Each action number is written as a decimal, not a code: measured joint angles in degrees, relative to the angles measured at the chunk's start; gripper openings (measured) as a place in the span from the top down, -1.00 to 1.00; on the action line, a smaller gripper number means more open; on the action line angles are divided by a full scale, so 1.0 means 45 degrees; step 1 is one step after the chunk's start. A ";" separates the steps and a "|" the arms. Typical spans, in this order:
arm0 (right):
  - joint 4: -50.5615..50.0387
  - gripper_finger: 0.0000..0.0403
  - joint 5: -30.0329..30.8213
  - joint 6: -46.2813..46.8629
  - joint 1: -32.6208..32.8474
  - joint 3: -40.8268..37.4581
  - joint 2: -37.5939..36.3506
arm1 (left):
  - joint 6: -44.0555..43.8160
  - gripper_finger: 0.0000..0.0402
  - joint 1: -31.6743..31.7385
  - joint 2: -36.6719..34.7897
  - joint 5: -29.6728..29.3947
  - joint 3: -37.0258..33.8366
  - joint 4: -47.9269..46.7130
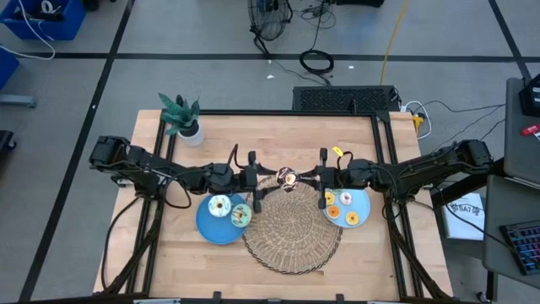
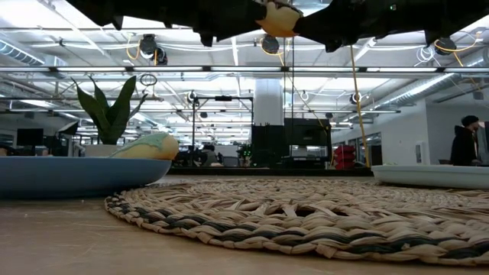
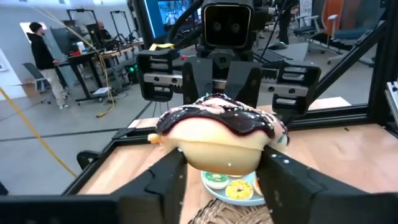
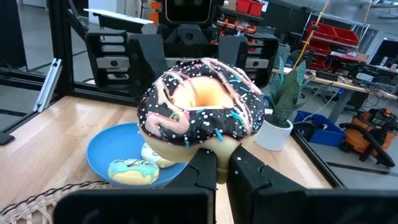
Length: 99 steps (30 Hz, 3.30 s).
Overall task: Pick & Place donuts
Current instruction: Put the large black donut on the blue plate
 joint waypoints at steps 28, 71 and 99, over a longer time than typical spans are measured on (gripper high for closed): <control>-0.0649 -0.02 -0.0078 0.0287 0.0107 0.0000 -0.0399 | 0.0487 0.94 -0.0008 -0.0287 0.0674 -0.0005 0.0131; -0.6178 -0.18 0.0024 0.1142 0.0219 0.0005 -0.5265 | -1.7705 0.96 -1.0839 -0.2297 -0.7313 -0.3215 -0.9958; -0.5994 -0.18 0.0010 0.1137 0.0219 0.0005 -0.5260 | -2.0168 0.30 -0.9753 -0.1282 -0.6135 -0.3211 -1.1789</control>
